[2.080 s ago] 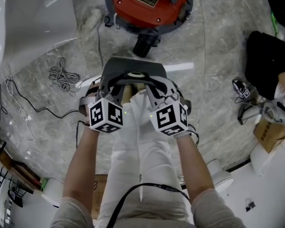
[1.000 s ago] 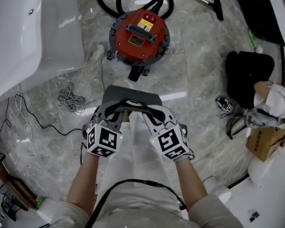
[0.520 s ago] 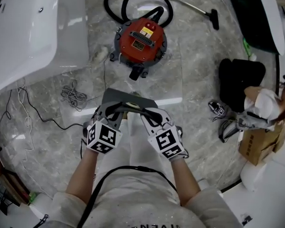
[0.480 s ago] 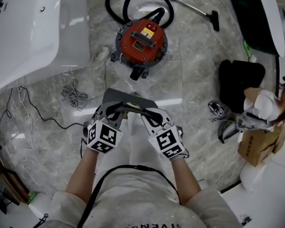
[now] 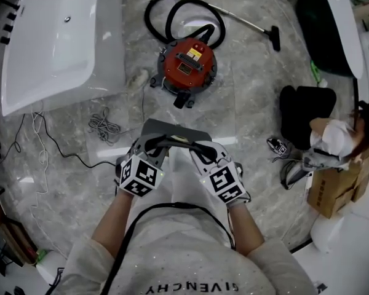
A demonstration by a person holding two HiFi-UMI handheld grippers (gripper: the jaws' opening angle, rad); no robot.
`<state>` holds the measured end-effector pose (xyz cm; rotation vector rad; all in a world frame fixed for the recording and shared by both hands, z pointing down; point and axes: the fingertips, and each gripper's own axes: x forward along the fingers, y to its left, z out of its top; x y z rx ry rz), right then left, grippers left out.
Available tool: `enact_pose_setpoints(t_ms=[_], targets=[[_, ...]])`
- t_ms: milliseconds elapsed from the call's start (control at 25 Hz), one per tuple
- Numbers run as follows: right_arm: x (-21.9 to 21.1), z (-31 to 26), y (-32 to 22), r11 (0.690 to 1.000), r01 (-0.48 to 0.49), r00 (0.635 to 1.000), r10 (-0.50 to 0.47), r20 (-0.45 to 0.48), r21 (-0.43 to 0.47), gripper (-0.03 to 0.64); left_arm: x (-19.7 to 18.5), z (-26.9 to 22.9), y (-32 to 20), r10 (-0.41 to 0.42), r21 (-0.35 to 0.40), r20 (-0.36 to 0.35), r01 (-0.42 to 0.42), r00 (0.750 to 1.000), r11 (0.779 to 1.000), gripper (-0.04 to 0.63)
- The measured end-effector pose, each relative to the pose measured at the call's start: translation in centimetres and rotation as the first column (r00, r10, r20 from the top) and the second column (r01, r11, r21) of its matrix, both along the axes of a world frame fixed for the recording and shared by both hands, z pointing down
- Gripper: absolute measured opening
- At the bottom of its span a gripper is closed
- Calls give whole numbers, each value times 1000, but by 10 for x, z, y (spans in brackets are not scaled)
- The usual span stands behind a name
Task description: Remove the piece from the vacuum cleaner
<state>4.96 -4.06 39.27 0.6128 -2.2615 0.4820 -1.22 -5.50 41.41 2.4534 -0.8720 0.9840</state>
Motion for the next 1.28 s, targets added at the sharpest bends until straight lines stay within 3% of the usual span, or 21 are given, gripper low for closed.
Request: enact_pose_setpoints(t_ms=[640,1040,1280], targets=[[-22,-67,-2,1000,26,998,-27,61,12,48,-21,-65,-8,9,45,-19,-8,1000,999,48],[-28,-94,-1,998,65,997,-66,38,23,48,-27,-89,-6,-27,48,-89,32,996,998,48],[-30,-105,-7,996,82,995,-83,53,24,48,-28,-99,-15,10,69,-87,-4,996,998,48]])
